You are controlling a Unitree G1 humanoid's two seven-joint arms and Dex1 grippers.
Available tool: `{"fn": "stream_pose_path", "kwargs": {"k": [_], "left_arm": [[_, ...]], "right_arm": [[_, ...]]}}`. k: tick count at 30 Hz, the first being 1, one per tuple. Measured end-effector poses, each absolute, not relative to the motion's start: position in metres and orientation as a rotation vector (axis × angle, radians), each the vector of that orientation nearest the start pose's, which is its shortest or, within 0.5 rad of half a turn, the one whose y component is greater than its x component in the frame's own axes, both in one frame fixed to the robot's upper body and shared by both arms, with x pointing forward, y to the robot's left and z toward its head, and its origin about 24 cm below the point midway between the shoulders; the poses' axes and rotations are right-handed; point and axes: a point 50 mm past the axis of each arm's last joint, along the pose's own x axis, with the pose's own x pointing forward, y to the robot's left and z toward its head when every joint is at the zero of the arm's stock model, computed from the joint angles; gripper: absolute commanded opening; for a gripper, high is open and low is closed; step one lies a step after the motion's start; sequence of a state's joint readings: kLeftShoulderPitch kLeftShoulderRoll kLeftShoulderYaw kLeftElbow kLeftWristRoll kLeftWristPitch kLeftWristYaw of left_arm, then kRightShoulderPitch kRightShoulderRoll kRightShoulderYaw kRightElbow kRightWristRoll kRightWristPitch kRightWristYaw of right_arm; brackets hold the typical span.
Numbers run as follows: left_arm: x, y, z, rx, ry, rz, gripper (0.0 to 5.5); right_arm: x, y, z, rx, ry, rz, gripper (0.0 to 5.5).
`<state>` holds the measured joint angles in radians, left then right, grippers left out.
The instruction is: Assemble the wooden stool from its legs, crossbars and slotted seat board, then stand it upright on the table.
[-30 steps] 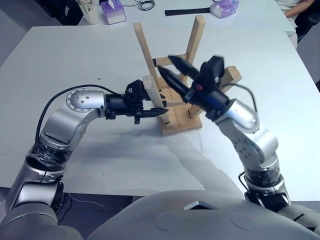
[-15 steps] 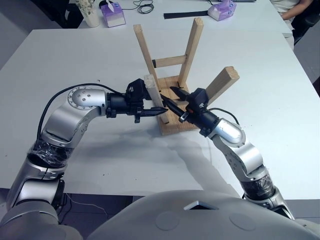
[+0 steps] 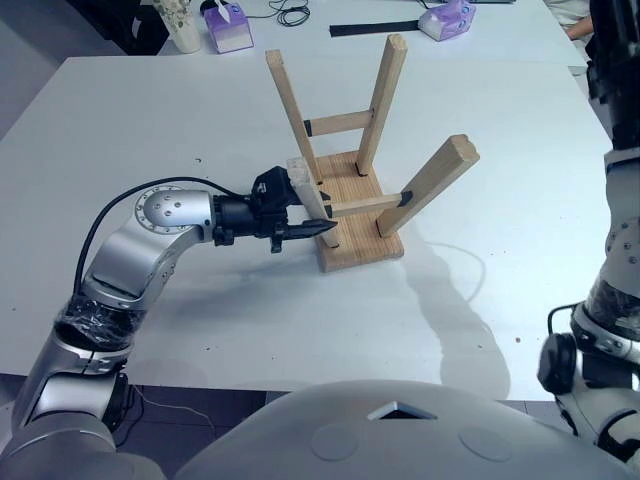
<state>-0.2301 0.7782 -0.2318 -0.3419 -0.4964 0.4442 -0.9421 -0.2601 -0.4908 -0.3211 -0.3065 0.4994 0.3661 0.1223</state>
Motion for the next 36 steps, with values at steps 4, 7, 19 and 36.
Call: {"fn": "stream_pose_path", "kwargs": {"k": [4,7,19,36], "left_arm": [[0.239,0.155,0.125,0.312,0.244,-1.286,2.03],[0.24,0.156,0.126,0.315,0.247,-1.289,2.03],[0.248,0.167,0.136,0.325,0.26,-1.322,2.03],[0.244,0.156,0.134,0.323,0.24,-1.286,2.03]], "right_arm": [[0.269,-0.265,0.136,-0.344,-0.032,-0.066,1.97],[0.267,-0.209,0.117,-0.417,0.015,0.186,1.97],[0.249,-0.136,0.121,-0.266,0.105,0.434,1.97],[0.246,-0.148,0.119,-0.359,0.099,0.406,1.97]]}}
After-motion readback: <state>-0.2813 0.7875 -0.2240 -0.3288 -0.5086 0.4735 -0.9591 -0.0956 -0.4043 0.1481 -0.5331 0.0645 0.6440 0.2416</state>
